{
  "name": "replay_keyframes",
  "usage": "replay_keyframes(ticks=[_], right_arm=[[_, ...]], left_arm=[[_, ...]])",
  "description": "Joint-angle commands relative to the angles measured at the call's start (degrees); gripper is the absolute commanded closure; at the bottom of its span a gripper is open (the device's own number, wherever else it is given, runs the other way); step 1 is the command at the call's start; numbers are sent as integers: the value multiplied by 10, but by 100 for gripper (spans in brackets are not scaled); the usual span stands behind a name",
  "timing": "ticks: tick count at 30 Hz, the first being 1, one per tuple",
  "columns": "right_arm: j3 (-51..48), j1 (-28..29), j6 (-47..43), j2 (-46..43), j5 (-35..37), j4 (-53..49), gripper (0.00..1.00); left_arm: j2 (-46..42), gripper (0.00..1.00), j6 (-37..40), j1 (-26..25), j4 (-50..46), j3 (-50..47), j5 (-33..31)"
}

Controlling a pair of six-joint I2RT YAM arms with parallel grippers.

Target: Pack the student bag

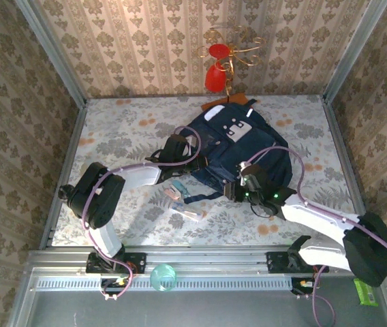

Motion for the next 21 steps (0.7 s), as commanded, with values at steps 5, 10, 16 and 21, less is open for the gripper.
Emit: replay_keyframes(ticks=[5,10,16,21], right_arm=[[25,3,42,50,29,-9,63],[27,6,60,72,35,0,62],[22,5,86,95,54,50,61],[25,6,108,123,75,94,61]], left_arm=[[7,100,19,-7,-11,14,-14],[6,100,18,-8,-11,16,-13],[5,100,17,-12,-10,14,-14],[4,100,17,-16,-10,14,-13]])
